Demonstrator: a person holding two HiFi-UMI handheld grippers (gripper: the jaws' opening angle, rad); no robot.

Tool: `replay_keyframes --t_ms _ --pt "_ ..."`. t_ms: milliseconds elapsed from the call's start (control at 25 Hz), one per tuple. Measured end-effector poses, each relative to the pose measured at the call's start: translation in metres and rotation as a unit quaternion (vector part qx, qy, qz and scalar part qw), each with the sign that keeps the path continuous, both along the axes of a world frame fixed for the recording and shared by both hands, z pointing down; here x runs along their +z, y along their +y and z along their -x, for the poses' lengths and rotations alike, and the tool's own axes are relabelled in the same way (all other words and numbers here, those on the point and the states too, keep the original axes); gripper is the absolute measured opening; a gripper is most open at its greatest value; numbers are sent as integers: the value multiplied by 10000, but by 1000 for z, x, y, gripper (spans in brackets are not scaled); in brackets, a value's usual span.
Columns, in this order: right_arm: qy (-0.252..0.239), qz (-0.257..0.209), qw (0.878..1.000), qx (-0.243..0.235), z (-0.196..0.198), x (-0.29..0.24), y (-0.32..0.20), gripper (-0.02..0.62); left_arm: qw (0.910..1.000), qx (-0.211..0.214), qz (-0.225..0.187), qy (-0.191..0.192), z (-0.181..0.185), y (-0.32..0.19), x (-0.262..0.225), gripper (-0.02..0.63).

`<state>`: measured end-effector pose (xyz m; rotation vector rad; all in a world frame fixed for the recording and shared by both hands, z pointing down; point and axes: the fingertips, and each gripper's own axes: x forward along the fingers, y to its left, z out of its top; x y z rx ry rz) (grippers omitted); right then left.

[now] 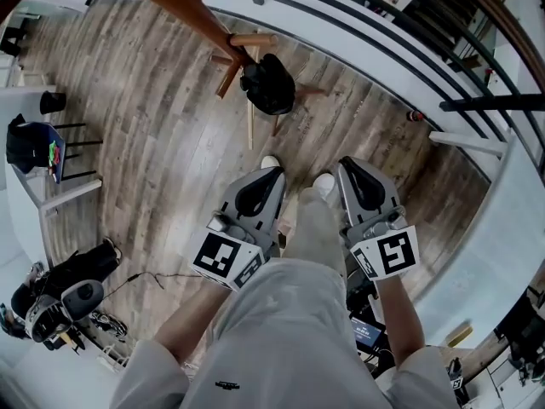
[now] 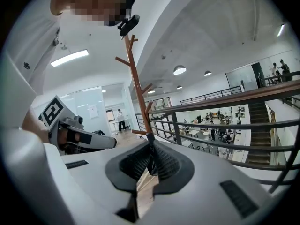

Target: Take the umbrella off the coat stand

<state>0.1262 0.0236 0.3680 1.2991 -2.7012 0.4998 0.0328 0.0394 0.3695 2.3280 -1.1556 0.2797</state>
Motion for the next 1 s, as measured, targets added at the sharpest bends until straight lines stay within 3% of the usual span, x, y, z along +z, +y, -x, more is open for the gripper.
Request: replay_keyframes --t_ms 560,920,1000 --pt "-199 19 9993 -308 23 64 -43 44 9998 46 99 -152 -1 -31 60 23" --pt "-2 -67 9982 -602 35 104 -82 49 9998 -26 125 -171 7 -61 96 25" --pt "20 -41 9978 -668 38 116 -88 115 9998 -43 131 -166 8 -65 104 25"
